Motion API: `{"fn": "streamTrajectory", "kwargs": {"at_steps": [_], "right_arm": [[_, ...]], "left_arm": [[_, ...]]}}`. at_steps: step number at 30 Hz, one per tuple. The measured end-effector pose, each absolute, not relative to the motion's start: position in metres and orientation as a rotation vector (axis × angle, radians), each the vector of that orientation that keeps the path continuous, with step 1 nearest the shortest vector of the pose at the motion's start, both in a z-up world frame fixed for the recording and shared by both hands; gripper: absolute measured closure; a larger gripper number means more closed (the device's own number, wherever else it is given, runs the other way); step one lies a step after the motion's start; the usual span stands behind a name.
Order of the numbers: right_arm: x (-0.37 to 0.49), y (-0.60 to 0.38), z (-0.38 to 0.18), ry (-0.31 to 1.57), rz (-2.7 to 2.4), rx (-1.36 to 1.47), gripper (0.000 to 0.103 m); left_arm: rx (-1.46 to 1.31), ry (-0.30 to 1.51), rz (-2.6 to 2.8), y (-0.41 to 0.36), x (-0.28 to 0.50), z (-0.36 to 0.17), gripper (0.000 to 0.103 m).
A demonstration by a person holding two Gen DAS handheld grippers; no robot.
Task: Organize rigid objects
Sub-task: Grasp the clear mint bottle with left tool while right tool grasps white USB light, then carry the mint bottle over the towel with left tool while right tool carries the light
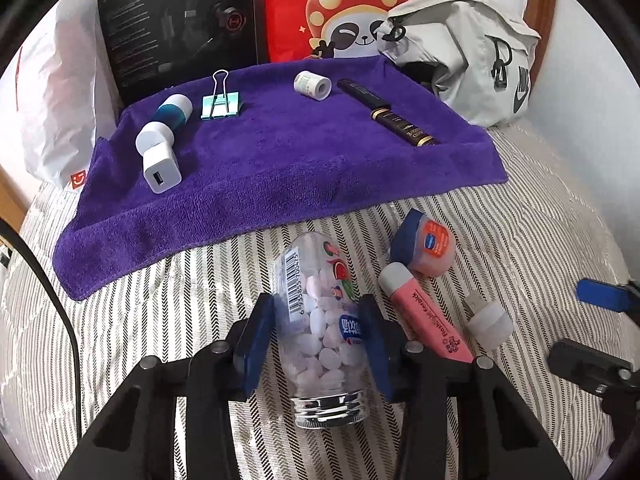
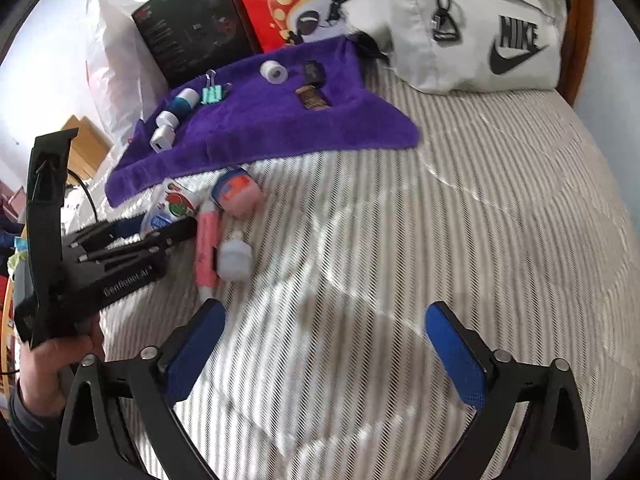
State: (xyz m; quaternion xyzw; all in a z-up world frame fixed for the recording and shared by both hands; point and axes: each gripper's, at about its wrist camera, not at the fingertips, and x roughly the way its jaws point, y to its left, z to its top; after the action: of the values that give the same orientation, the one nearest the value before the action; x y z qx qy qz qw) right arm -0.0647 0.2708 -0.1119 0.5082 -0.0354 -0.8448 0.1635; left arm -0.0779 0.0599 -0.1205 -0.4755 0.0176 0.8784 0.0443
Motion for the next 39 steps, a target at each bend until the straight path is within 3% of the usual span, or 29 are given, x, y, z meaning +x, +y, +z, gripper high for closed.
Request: {"fn": "streamTrajectory", "kwargs": {"at_steps": [9, 17, 21, 30, 39], "right_arm": [[-0.08, 0.232, -0.124, -0.042, -2.376, 1.414, 0.027], [-0.08, 0.216, -0.128, 0.06, -2.415, 1.365, 0.036], [-0.076, 0.202, -0.13, 0.18, -2.449, 1.334, 0.046], [-0.075, 0.183, -0.127, 0.25, -2.434, 1.302, 0.08], [-0.082, 0.197, -0.122, 0.144, -2.394, 1.338, 0.079]], "left_arm": [[-1.45, 0.008, 2.655, 0.054, -0.075, -0.122, 0.063], [-1.43, 0.017, 2.648, 0.05, -0.073, -0.126, 0.063], [-1.425, 0.007, 2.65, 0.047, -0.071, -0.127, 0.063], [-1.406, -0.069, 2.633, 0.026, -0.066, -0.126, 0.063], [-1.407, -0.23, 2.593, -0.016, -0.058, -0.121, 0.063]]}}
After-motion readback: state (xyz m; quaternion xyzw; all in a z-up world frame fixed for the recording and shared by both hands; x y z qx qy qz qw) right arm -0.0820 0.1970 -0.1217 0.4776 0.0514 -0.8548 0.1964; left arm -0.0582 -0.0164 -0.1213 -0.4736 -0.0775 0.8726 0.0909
